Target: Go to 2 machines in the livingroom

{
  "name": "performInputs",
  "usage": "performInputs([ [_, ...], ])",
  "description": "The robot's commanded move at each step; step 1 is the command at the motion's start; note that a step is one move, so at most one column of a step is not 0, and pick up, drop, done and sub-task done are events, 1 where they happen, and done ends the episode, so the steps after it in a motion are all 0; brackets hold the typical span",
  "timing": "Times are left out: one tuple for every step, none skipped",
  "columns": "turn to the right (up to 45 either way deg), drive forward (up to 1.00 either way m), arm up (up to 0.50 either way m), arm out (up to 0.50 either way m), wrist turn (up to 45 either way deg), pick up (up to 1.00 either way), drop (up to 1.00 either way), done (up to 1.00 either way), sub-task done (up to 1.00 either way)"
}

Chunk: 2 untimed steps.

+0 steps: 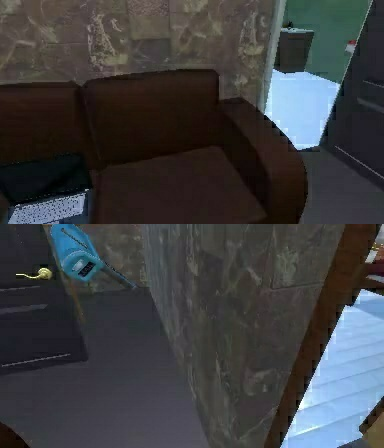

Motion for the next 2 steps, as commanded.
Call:
performInputs([
  [45.0, 0.0, 0.0, 0.0, 0.0, 0.0, 0.0, 0.0, 0.0],
  [24.0, 0.0, 0.0, 0.0, 0.0, 0.0, 0.0, 0.0, 0.0],
])
